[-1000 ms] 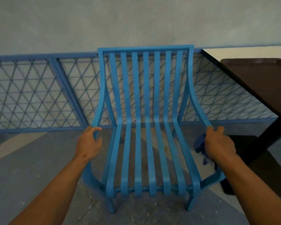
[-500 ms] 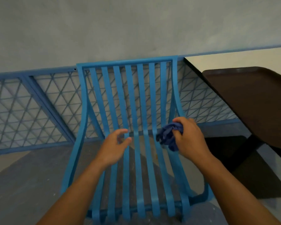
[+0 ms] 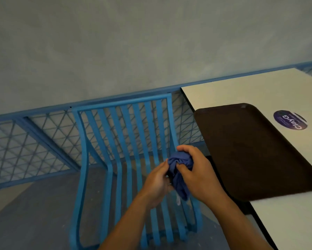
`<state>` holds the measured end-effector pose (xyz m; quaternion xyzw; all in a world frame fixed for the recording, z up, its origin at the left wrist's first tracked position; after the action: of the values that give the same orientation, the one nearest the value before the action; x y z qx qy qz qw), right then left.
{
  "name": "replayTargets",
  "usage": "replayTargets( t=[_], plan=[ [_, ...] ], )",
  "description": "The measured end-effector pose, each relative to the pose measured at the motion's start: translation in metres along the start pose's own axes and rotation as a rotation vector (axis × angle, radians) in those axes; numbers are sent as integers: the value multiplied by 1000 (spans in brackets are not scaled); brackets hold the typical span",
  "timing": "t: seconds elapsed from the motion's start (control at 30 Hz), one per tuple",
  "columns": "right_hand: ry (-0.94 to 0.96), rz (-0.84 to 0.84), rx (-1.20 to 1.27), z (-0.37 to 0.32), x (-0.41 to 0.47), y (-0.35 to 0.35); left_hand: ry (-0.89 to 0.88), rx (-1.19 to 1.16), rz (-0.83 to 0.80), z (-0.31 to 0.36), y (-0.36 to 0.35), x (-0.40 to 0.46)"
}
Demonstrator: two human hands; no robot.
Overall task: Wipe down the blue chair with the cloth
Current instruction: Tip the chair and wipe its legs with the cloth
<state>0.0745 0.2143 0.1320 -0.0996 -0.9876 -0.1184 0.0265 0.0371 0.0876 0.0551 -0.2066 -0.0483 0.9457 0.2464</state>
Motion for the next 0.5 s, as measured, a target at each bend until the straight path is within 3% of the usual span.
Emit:
replayTargets(
  t=[0.33,0.5],
  plan=[
    [168,34,-110,-50,36,120,-22,-104,-45,90,-112,30],
    [7,61,-247,3,59,162,170,124,46,68,-153,71]
  ],
)
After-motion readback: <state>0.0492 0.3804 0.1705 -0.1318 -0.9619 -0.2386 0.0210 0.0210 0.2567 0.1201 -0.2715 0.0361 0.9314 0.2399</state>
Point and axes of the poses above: each hand's wrist, its own x-axis towards the middle knuckle, its own y-axis out of the back of the hand, z = x × y, the point moved 4 cm from there along x, towards the middle knuckle, and after that the axes turned 13 degrees about x, right-handed, at the moved point
